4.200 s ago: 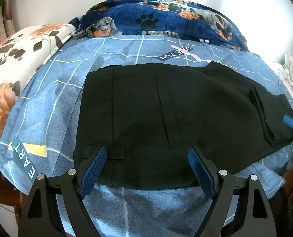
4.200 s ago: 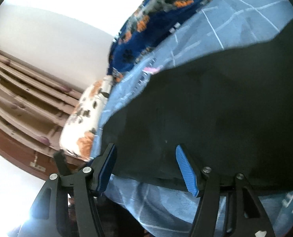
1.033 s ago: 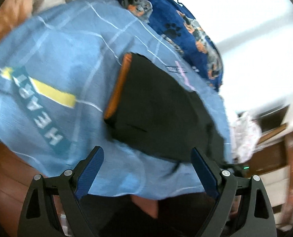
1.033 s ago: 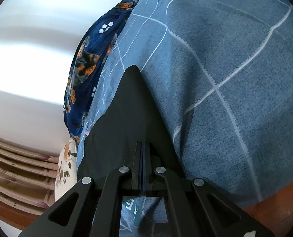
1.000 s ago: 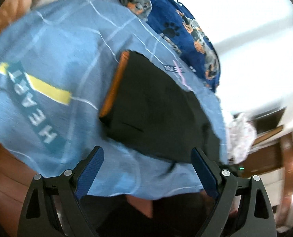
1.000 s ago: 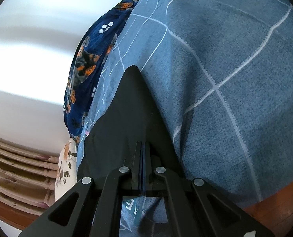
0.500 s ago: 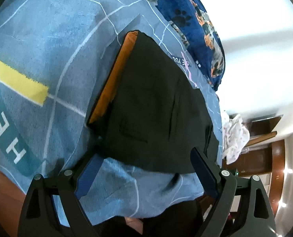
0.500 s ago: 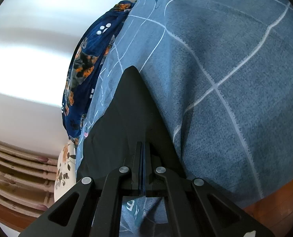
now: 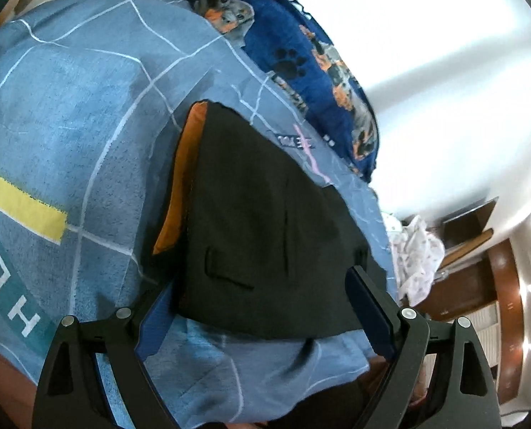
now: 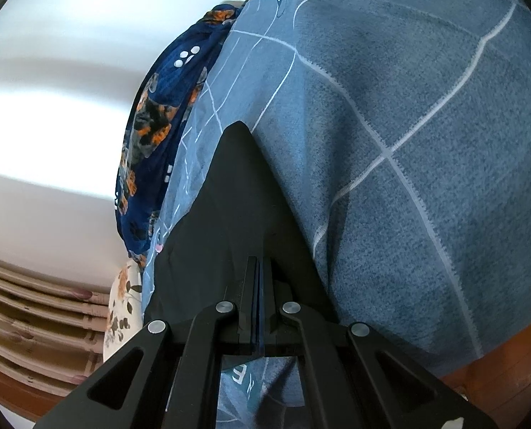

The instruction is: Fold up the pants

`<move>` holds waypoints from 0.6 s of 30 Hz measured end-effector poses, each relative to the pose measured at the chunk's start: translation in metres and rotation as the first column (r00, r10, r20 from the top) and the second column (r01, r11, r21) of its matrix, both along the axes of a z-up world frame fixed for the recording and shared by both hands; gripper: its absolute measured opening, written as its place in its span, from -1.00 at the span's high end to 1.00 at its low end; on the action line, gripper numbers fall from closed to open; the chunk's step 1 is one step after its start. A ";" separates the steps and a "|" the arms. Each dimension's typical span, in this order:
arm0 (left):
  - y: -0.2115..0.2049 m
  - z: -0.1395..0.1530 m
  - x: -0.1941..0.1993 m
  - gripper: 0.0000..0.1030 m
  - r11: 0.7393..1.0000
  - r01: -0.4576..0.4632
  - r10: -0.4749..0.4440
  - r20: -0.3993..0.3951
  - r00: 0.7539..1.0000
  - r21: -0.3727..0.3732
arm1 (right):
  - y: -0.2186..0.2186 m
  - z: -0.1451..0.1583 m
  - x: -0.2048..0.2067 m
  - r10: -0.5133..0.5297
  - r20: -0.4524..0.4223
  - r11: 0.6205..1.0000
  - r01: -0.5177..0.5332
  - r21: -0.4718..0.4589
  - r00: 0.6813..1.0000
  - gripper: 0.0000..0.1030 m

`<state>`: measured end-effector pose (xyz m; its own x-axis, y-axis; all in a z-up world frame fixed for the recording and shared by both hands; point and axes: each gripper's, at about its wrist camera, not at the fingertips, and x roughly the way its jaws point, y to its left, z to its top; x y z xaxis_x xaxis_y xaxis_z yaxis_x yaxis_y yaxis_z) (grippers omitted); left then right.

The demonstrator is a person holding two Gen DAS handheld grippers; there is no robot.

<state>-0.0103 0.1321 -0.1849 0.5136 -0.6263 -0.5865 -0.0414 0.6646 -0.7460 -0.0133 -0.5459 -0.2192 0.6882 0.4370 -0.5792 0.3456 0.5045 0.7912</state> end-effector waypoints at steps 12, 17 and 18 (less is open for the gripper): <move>-0.023 0.005 0.012 0.24 0.980 -0.017 0.009 0.039 0.999 0.199 | -0.001 0.000 0.001 -0.008 0.002 1.000 0.008 0.004 1.000 1.00; -0.016 0.001 0.013 0.31 0.984 -0.004 -0.002 0.033 0.999 0.180 | -0.002 0.000 0.000 -0.007 0.005 1.000 0.007 0.004 1.000 1.00; -0.013 -0.004 0.014 0.31 0.988 -0.008 0.005 0.021 1.000 0.154 | -0.002 0.000 0.000 -0.007 0.004 1.000 0.007 0.005 1.000 1.00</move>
<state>0.0036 0.1189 -0.1890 0.5301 -0.5264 -0.6648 -0.0316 0.7712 -0.6358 -0.0137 -0.5480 -0.2189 0.6932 0.4350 -0.5747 0.3460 0.4986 0.7948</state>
